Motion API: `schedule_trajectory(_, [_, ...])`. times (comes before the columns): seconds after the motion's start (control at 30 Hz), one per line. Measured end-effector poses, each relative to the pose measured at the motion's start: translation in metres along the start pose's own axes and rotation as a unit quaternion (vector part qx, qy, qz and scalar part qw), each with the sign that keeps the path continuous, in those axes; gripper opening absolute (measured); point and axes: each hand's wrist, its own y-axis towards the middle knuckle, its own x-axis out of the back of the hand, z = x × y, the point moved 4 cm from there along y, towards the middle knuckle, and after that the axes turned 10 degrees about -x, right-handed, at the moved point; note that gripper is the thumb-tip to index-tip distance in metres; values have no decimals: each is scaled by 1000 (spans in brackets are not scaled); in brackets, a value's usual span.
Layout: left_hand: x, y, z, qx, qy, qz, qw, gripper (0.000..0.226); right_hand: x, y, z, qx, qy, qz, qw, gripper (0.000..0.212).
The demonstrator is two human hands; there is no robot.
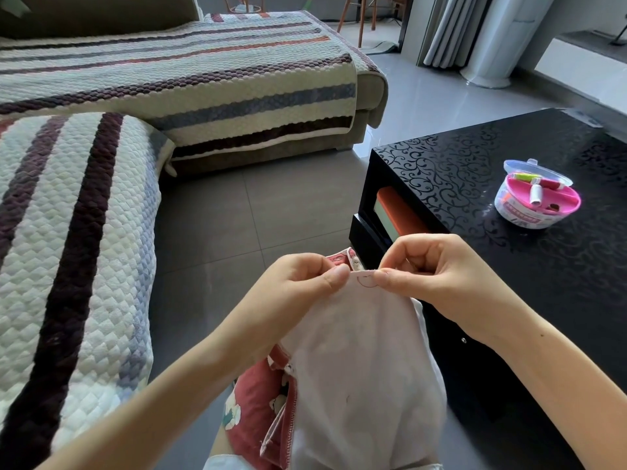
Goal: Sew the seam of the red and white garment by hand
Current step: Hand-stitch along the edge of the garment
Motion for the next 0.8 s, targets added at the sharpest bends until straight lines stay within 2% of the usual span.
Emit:
schedule_trajectory(0.1, [2,2,4,11,10,0,1000,35,0,1,-1,-5,2,9,1000,33])
schedule_trajectory(0.43, [7,5,0,-38,13,-19,999,9,2,4,-4,2,-2,6,1000,29])
schedule_trajectory(0.8, [7,6,0,-41,39,-16,998,10,-1,11,-13,7,-25,3,1000,34])
